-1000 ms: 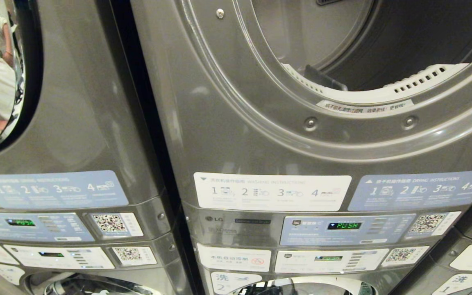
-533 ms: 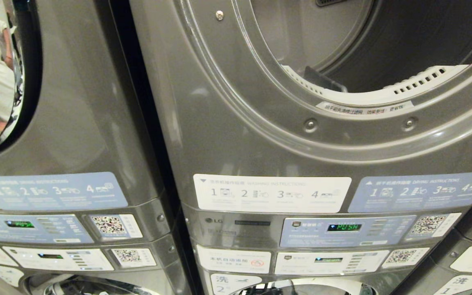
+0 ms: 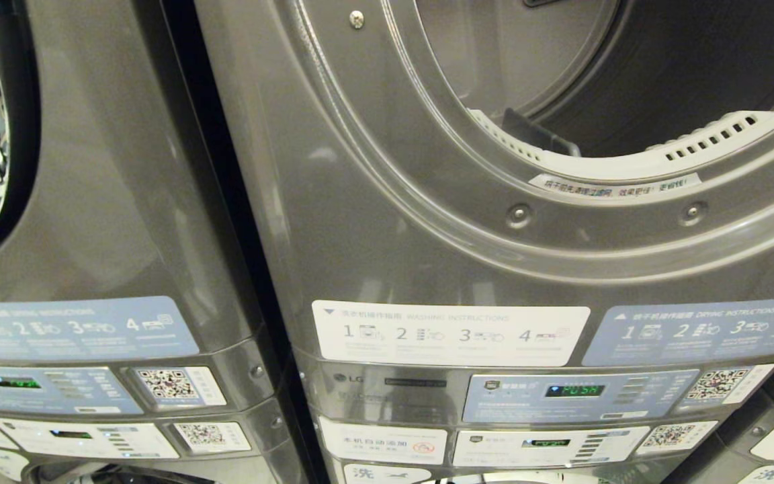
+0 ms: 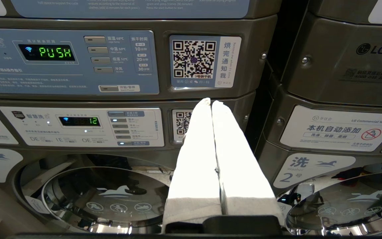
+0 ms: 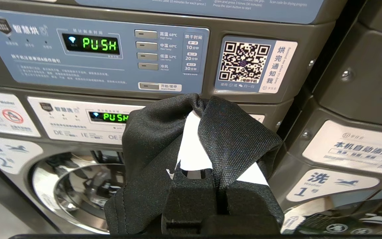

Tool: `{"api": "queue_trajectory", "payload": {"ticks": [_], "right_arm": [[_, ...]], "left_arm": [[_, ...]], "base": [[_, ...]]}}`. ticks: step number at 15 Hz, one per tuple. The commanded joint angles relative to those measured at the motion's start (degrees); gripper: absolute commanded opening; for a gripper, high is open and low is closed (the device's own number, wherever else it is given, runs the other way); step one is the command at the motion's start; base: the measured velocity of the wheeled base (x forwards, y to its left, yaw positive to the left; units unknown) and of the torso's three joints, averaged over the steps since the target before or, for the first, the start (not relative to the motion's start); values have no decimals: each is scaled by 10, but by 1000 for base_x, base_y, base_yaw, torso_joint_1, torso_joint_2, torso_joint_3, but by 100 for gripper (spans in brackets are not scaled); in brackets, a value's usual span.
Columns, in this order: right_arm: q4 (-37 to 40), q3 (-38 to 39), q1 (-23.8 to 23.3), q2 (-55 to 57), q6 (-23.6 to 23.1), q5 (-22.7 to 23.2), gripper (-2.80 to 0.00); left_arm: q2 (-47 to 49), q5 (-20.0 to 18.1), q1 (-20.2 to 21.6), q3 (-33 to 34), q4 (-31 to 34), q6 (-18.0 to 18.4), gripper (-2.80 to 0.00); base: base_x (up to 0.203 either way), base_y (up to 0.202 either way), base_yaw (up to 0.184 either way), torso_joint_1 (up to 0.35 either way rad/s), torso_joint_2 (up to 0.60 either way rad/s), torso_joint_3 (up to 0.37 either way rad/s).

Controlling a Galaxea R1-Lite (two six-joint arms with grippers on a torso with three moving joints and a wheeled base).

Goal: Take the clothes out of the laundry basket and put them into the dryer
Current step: Put the clothes in the dryer

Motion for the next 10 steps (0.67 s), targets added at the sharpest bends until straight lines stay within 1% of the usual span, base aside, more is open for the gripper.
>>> {"api": "queue_trajectory", "payload": {"ticks": [1, 2, 3, 4, 5, 6, 8, 9, 10], "right_arm": [[-1, 0, 0, 1, 9, 1, -280], [-2, 0, 0, 1, 17, 1, -280], [-2, 0, 0, 1, 2, 2, -280], [-1, 0, 0, 1, -20, 4, -280], [-3, -7, 0, 1, -54, 12, -280], [-2, -39, 1, 3, -65, 24, -280], [-1, -128, 1, 41, -68, 50, -280], [-2, -181, 1, 87, -67, 60, -280], [-3, -251, 2, 143, -67, 68, -280]], "left_arm": [[-1, 0, 1, 0, 0, 0, -280], [-1, 0, 0, 0, 0, 0, -280], [-1, 0, 0, 0, 0, 0, -280], [-1, 0, 1, 0, 0, 0, -280], [-1, 0, 0, 0, 0, 0, -280], [0, 0, 0, 0, 0, 0, -280], [0, 0, 0, 0, 0, 0, -280], [-1, 0, 0, 0, 0, 0, -280], [0, 0, 0, 0, 0, 0, -280]], "base": [[0, 0, 0, 0, 0, 0], [0, 0, 0, 0, 0, 0], [0, 0, 0, 0, 0, 0], [0, 0, 0, 0, 0, 0], [0, 0, 0, 0, 0, 0], [0, 0, 0, 0, 0, 0], [0, 0, 0, 0, 0, 0], [0, 0, 0, 0, 0, 0], [0, 0, 0, 0, 0, 0]]}}
